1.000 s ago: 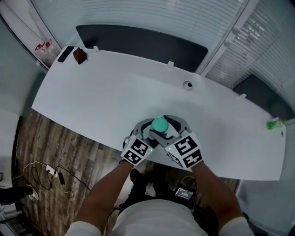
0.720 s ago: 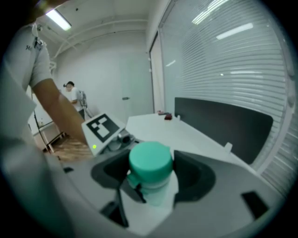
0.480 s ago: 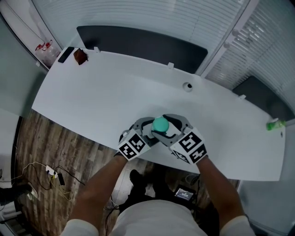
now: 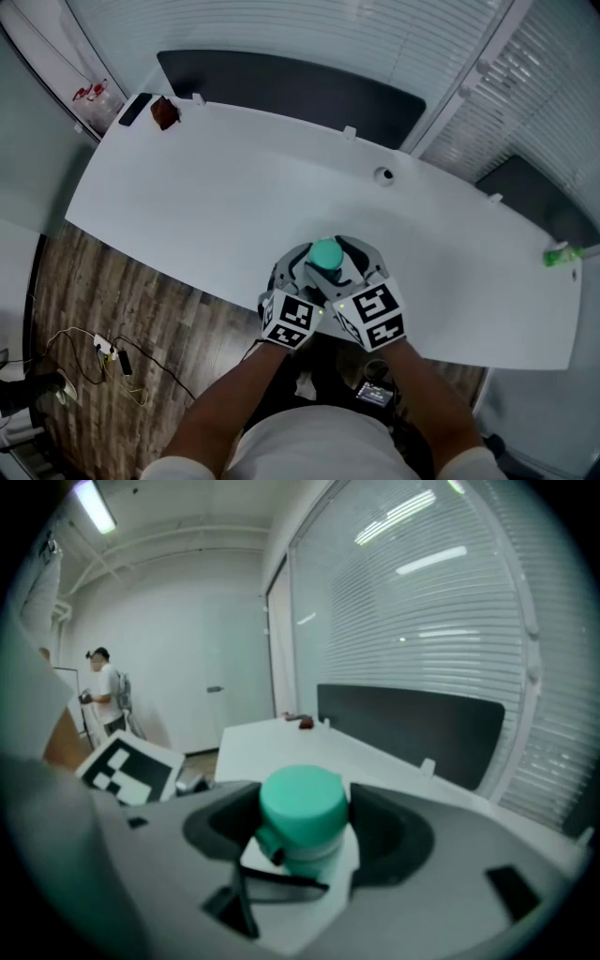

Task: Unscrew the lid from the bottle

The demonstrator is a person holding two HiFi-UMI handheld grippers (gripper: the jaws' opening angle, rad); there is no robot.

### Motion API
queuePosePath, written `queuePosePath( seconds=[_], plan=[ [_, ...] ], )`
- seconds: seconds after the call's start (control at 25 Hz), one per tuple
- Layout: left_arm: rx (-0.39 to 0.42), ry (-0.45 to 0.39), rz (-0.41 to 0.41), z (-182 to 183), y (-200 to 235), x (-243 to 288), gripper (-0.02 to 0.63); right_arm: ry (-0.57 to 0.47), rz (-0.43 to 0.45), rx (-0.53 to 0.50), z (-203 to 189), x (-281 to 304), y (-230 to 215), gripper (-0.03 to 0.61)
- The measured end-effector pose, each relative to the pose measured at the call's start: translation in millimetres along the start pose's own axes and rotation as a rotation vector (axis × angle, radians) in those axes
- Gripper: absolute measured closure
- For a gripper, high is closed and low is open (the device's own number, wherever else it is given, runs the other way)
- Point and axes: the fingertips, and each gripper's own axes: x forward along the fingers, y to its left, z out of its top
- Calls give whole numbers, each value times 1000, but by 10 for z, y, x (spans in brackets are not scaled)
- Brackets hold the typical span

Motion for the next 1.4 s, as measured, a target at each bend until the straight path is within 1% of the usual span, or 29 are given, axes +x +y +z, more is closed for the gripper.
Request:
queuePosePath(
  seconds=[0.08, 0.16, 0.28, 0.36, 0.56, 0.72, 0.88, 0.96, 1.08, 1.16, 1.24, 1.32, 1.4],
  plan=[
    [-11, -5, 27, 9, 15, 9, 291, -7, -32, 5, 2, 5, -6, 272],
    [-21, -10, 34, 12, 19, 15, 291, -17, -48, 13, 27, 4, -4, 272],
    [-19, -11, 12, 16, 14, 14, 291, -26, -47, 16, 48, -1, 5, 272],
    [-10, -9, -19, 36, 11, 6, 291, -27, -28, 5, 47, 0, 11, 272],
    [28, -18, -149, 51, -12, 25, 292, -24, 44, -51, 18, 6, 8, 272],
    [75, -15, -270, 39, -32, 20, 293, -24, 129, -95, 39, 19, 44, 272],
    [114, -4, -386, 17, -65, 17, 293, 20, 203, -147, -30, 22, 37, 272],
    [134, 9, -443, 5, -74, 0, 293, 22, 233, -162, -27, 28, 55, 272],
    [160, 27, -497, 1, -68, -26, 292, 13, 263, -171, 0, 46, 87, 272],
    [170, 39, -491, 4, -64, -23, 291, 10, 266, -167, 1, 54, 86, 272],
    [167, 40, -438, 15, -49, -29, 291, 5, 244, -153, 1, 54, 81, 272],
    [139, 15, -341, 47, -9, -64, 290, -1, 201, -130, -2, 58, 63, 272],
    [95, -13, -229, 66, 30, -101, 291, -4, 159, -103, -10, 59, 50, 272]
  ],
)
